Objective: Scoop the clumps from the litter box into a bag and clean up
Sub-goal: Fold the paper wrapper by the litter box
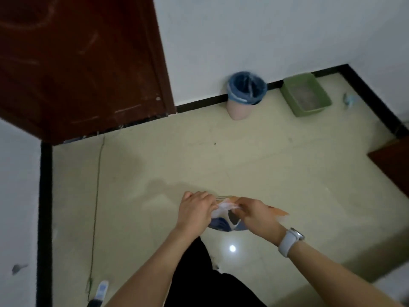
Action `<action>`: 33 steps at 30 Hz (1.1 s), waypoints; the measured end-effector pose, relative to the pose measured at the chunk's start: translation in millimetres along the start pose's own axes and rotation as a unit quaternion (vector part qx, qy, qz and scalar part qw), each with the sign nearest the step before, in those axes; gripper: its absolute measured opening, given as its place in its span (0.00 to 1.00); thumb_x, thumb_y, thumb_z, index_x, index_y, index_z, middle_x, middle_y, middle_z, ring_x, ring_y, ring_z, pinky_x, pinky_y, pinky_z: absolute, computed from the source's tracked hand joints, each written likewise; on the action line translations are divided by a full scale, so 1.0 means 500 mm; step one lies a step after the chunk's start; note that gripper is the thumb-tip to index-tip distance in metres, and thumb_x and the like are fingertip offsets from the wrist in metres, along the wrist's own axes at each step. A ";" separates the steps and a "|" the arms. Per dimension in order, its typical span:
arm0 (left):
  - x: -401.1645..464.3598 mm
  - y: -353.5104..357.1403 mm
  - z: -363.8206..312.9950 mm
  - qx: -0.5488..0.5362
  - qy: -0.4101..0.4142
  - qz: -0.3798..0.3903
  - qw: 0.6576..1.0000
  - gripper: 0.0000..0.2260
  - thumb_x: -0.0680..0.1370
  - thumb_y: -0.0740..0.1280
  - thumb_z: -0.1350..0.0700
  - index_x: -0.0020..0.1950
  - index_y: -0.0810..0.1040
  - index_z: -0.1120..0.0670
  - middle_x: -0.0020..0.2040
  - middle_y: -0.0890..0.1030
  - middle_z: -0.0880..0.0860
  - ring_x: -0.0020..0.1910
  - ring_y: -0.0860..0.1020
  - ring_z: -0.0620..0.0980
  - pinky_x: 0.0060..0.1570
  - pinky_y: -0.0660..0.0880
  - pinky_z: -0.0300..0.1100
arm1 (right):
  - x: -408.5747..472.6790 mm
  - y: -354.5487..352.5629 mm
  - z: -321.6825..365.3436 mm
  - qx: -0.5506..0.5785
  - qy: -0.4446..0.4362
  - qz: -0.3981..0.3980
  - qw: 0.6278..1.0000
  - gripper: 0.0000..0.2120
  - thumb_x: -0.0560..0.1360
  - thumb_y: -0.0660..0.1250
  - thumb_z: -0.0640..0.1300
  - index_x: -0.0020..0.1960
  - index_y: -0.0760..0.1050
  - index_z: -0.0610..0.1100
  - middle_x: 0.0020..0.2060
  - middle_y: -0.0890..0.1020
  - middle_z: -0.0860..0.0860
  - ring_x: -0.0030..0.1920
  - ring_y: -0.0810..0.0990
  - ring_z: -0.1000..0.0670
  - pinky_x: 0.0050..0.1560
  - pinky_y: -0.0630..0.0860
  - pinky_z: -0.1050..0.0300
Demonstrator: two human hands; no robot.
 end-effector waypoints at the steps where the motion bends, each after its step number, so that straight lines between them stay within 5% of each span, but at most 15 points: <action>1: 0.053 0.005 -0.037 -0.009 0.026 0.005 1.000 0.10 0.69 0.57 0.50 0.30 0.74 0.48 0.29 0.76 0.44 0.29 0.76 0.46 0.35 0.56 0.39 | 0.011 -0.046 -0.033 0.009 0.027 -0.020 0.999 0.09 0.75 0.62 0.39 0.43 0.79 0.36 0.40 0.82 0.42 0.42 0.81 0.44 0.45 0.75 0.53; 3: 0.162 0.021 -0.117 -0.021 0.081 0.027 0.996 0.10 0.71 0.58 0.50 0.34 0.75 0.49 0.33 0.77 0.45 0.33 0.77 0.47 0.37 0.57 0.39 | 0.032 -0.140 -0.093 0.022 0.075 -0.059 0.995 0.08 0.75 0.62 0.41 0.44 0.78 0.38 0.39 0.82 0.43 0.42 0.80 0.44 0.46 0.76 0.52; 5: 0.264 0.068 -0.200 0.000 0.144 0.109 0.984 0.06 0.76 0.60 0.53 0.47 0.76 0.49 0.46 0.78 0.47 0.47 0.77 0.49 0.44 0.60 0.40 | 0.056 -0.231 -0.142 0.028 0.107 -0.100 0.989 0.07 0.76 0.62 0.41 0.43 0.78 0.40 0.37 0.81 0.45 0.41 0.78 0.45 0.44 0.74 0.55; 9: 0.450 0.128 -0.338 0.000 0.246 0.215 0.945 0.20 0.78 0.60 0.48 0.70 0.63 0.46 0.66 0.71 0.46 0.61 0.71 0.51 0.56 0.62 0.45 | 0.111 -0.391 -0.227 0.050 0.170 -0.155 0.972 0.08 0.75 0.62 0.40 0.39 0.77 0.42 0.31 0.78 0.54 0.37 0.77 0.50 0.39 0.70 0.62; 14: 0.652 0.139 -0.498 -0.018 0.313 0.243 0.918 0.12 0.80 0.57 0.48 0.60 0.75 0.49 0.57 0.79 0.50 0.57 0.75 0.52 0.55 0.63 0.46 | 0.145 -0.575 -0.319 0.092 0.243 -0.224 0.939 0.13 0.76 0.63 0.42 0.33 0.73 0.49 0.26 0.75 0.59 0.30 0.74 0.63 0.35 0.67 0.72; 19: 0.785 0.179 -0.608 -0.011 0.381 0.256 0.888 0.16 0.71 0.67 0.63 0.58 0.73 0.55 0.55 0.76 0.53 0.56 0.72 0.52 0.46 0.65 0.42 | 0.195 -0.720 -0.415 0.049 0.291 -0.281 0.913 0.12 0.77 0.62 0.47 0.48 0.79 0.40 0.44 0.81 0.43 0.45 0.77 0.44 0.43 0.67 0.58; 27: 1.048 0.283 -0.719 -0.080 0.313 0.244 0.914 0.08 0.77 0.58 0.65 0.51 0.76 0.60 0.50 0.77 0.56 0.52 0.73 0.53 0.46 0.65 0.41 | 0.304 -0.942 -0.613 0.036 0.209 -0.352 0.912 0.09 0.73 0.66 0.51 0.50 0.79 0.48 0.41 0.75 0.53 0.45 0.78 0.49 0.44 0.69 0.62; 31: 1.169 0.324 -0.748 -0.098 0.257 0.253 0.927 0.11 0.75 0.57 0.65 0.52 0.78 0.62 0.50 0.78 0.59 0.50 0.74 0.56 0.48 0.67 0.44 | 0.391 -0.984 -0.719 -0.055 0.182 -0.200 0.961 0.22 0.74 0.63 0.54 0.67 0.66 0.52 0.59 0.72 0.56 0.61 0.70 0.52 0.57 0.66 0.60; 33: 1.226 0.341 -0.752 -0.103 0.231 0.258 0.933 0.14 0.73 0.55 0.62 0.49 0.79 0.62 0.48 0.79 0.59 0.49 0.76 0.58 0.46 0.67 0.42 | 0.425 -1.019 -0.770 -0.161 0.198 -0.144 0.956 0.18 0.76 0.58 0.48 0.66 0.66 0.51 0.62 0.72 0.53 0.62 0.70 0.49 0.57 0.67 0.58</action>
Point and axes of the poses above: each hand's wrist, its own x-axis towards the middle knuckle, its own y-axis out of the palm, z = x × y, the point moved 10 cm from there along x, towards the middle knuckle
